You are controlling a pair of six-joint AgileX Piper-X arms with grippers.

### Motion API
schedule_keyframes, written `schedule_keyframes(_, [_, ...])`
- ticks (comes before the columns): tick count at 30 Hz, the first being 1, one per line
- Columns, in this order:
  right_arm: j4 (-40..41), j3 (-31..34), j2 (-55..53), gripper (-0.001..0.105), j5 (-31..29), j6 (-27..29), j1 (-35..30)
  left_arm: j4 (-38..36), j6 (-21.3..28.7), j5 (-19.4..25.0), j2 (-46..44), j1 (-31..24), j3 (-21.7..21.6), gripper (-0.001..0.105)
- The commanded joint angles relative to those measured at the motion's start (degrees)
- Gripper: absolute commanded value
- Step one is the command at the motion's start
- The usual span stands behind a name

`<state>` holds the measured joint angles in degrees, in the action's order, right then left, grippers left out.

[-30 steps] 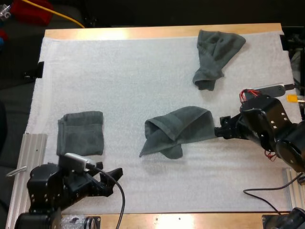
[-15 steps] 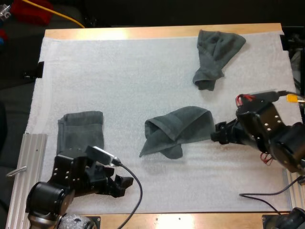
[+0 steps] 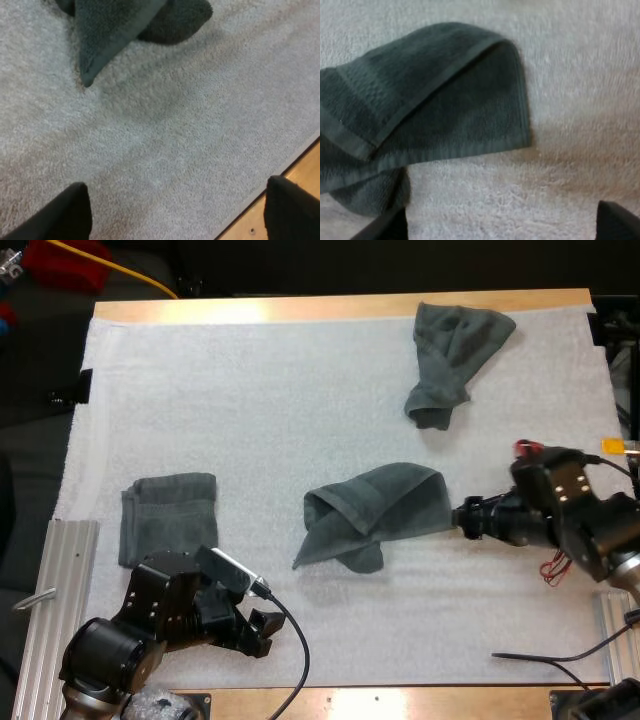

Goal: Pick towel from pile, fold and stack

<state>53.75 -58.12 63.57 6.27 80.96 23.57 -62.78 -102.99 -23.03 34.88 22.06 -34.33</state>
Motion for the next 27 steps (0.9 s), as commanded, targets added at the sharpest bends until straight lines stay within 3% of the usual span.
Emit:
schedule_keyframes(1, [-0.27,1.22,-0.04,0.072,2.8,-0.04,-1.84,0.36,-0.03,0.53,0.15,0.4,-0.52,0.069])
schedule_keyframes(7, [-7.23,7.83,-0.04,0.072,10.66,-0.42,-6.47,0.46,-0.03,0.53,0.15,0.4,-0.52,0.069])
schedule_keyframes(13, [-16.83,12.4,1.64,0.072,14.68,-5.57,-7.4,0.46,-0.03,0.36,0.15,0.4,-0.52,0.069])
schedule_keyframes(27, [-29.46,12.86,16.64,0.072,18.49,-13.87,-7.4,0.02,-0.03,0.18,0.15,0.4,-0.52,0.069])
